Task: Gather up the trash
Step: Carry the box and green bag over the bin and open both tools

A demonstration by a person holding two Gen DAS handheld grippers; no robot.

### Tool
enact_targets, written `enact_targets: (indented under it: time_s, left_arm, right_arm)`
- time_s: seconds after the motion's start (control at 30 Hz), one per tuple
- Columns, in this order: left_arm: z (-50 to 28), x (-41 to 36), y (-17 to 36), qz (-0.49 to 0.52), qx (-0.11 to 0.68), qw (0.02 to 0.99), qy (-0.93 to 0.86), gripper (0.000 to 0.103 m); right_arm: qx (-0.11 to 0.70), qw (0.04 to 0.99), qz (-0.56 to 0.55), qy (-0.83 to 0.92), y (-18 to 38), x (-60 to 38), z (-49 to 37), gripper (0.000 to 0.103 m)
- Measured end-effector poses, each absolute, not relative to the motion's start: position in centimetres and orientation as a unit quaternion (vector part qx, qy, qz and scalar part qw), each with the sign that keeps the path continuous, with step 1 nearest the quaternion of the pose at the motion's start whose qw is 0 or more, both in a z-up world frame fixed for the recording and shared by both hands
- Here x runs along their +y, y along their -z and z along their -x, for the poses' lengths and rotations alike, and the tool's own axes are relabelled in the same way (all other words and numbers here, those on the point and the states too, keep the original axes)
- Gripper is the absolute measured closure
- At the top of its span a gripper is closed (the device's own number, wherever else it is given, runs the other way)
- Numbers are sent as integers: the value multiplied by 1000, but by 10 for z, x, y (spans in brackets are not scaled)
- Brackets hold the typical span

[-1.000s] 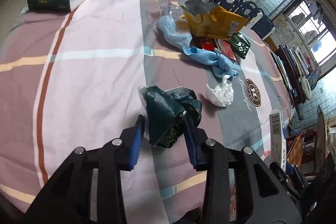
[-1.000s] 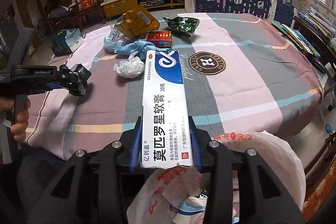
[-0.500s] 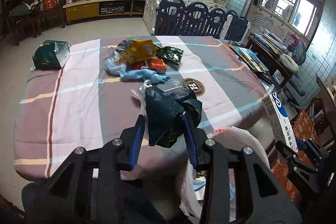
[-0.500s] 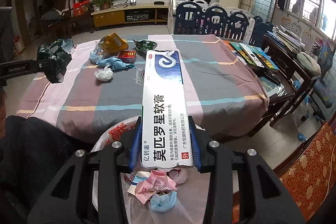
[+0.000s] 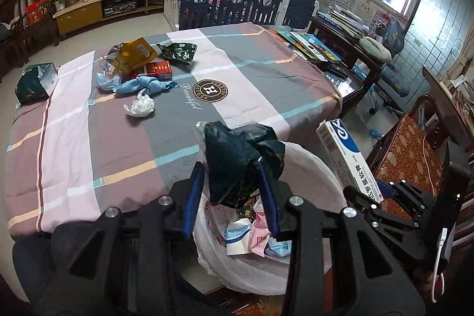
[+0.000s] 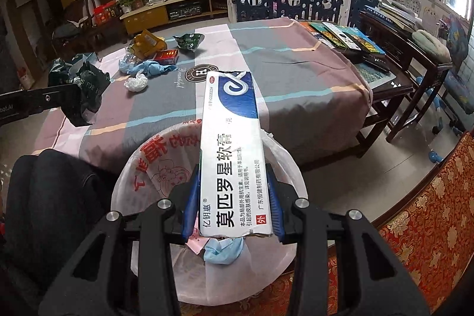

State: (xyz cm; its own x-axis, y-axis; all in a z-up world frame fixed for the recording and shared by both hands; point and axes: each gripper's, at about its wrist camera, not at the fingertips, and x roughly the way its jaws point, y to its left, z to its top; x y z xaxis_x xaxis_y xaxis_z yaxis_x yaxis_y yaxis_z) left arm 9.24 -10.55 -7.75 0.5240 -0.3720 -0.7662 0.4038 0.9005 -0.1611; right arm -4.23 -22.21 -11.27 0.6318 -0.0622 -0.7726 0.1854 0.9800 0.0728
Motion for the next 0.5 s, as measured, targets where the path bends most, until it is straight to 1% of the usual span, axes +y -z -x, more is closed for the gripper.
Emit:
enact_targets:
  time_s: [0.1, 0.17, 0.2, 0.23, 0.27, 0.3, 0.33, 0.43, 0.5]
  left_arm:
    - [-90, -111, 78, -22, 436, 872, 223, 65]
    - [-90, -114, 80, -24, 439, 870, 224, 65]
    - [-90, -115, 81, -25, 440, 869, 226, 65]
    - [-90, -116, 82, -24, 443, 867, 229, 65]
    - [-90, -118, 83, -23, 446, 864, 232, 65]
    - [-90, -119, 85, -21, 450, 861, 236, 65]
    - [-91, -120, 87, -19, 453, 858, 239, 65]
    - [-93, -124, 97, -9, 471, 841, 265, 65]
    - [-95, -129, 104, -1, 483, 824, 297, 61]
  right_arm:
    - [434, 895, -75, 62, 121, -221, 42, 62]
    - [452, 887, -78, 54, 128, -219, 40, 58]
    - [460, 883, -78, 50, 132, -219, 39, 53]
    - [465, 880, -79, 52, 135, -218, 40, 46]
    - [463, 881, -82, 56, 135, -220, 41, 42]
    - [459, 882, -87, 59, 133, -222, 42, 34]
    - [452, 885, -94, 63, 130, -225, 43, 30]
    - [433, 891, -112, 79, 119, -236, 47, 28]
    - [422, 894, -122, 88, 113, -244, 49, 28]
